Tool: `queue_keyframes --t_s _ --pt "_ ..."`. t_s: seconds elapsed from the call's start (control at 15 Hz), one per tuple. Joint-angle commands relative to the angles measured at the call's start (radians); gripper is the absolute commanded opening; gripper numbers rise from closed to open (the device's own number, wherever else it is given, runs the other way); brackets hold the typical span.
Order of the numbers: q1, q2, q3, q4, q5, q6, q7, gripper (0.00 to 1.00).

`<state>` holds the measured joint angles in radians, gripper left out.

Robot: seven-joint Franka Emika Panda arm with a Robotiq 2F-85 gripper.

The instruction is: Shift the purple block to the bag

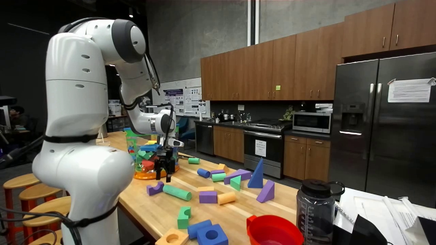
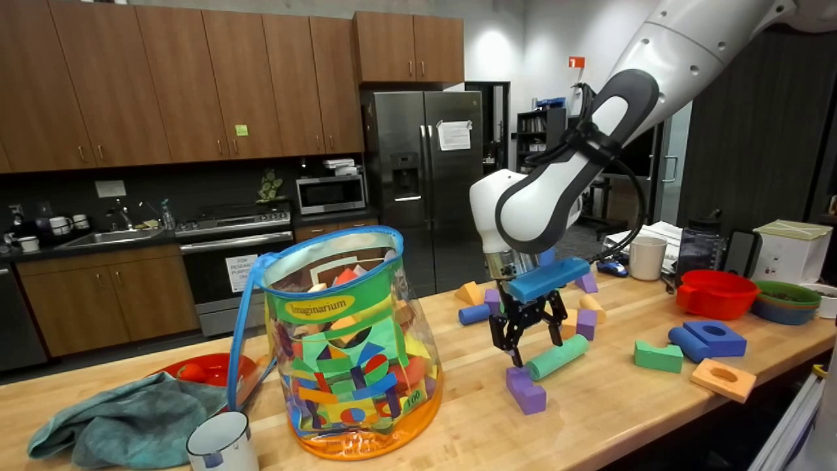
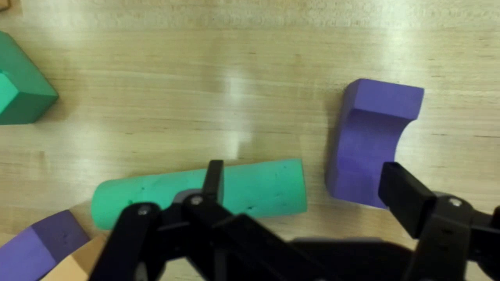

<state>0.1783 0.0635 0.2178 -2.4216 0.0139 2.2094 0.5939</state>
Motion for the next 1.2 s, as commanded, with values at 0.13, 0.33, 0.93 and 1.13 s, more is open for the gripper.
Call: queue_keyframes --t_s 0.13,0.33,0.93,1.13 --pt "0.016 -0.028 -0.007 -0.042 0.105 0.101 -0.121 1.0" --pt "0.017 -0.025 -0.01 -0.057 0.096 0.133 -0.131 1.0" --pt "0.035 -0.025 0.009 -0.192 0.19 0.345 -0.215 1.0" --pt "0.051 -0.031 0.029 -0.251 0.244 0.409 -0.231 1.0"
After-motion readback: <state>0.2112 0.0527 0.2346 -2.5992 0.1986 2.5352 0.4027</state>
